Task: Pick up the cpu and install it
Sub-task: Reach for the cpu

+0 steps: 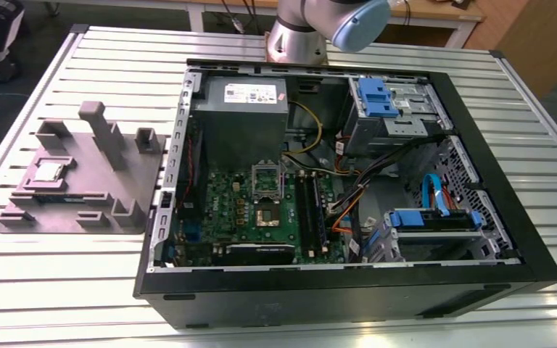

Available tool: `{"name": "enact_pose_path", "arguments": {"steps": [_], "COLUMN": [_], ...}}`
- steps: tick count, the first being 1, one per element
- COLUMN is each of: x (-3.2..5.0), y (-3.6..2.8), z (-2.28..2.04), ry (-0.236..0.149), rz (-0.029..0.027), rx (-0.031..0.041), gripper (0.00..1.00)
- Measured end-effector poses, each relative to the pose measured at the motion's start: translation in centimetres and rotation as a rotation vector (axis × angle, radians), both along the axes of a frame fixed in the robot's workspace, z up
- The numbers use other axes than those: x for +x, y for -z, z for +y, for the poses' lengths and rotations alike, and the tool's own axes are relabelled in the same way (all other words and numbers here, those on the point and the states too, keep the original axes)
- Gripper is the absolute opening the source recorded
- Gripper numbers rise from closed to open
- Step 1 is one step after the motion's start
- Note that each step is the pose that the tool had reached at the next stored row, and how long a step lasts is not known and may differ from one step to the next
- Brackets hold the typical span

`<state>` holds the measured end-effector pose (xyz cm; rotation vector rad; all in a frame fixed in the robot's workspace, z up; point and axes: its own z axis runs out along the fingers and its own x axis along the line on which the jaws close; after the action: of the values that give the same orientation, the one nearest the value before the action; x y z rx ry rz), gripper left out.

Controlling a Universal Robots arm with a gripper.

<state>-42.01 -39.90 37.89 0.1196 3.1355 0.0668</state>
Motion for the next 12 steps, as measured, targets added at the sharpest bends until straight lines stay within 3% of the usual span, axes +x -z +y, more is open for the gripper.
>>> {"name": "enact_pose_path", "arguments": {"steps": [12], "x": [-0.61], "y": [0.01], "z": [0.0], "ry": [0.0], "rz": [0.0001], "rx": [0.0], "gripper": [0.1]}}
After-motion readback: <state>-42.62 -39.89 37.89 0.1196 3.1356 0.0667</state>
